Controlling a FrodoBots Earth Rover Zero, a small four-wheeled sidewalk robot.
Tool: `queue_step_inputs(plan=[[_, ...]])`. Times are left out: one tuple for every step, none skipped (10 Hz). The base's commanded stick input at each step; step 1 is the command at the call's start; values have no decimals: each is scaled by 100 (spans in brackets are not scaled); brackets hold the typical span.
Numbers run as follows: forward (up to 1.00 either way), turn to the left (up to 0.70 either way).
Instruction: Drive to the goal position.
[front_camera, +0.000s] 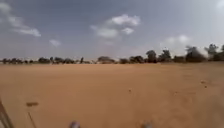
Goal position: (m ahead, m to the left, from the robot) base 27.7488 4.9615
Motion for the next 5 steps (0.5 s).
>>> queue_step_inputs(plan=[[100,0],[100,0],[100,0],[100,0],[100,0]])
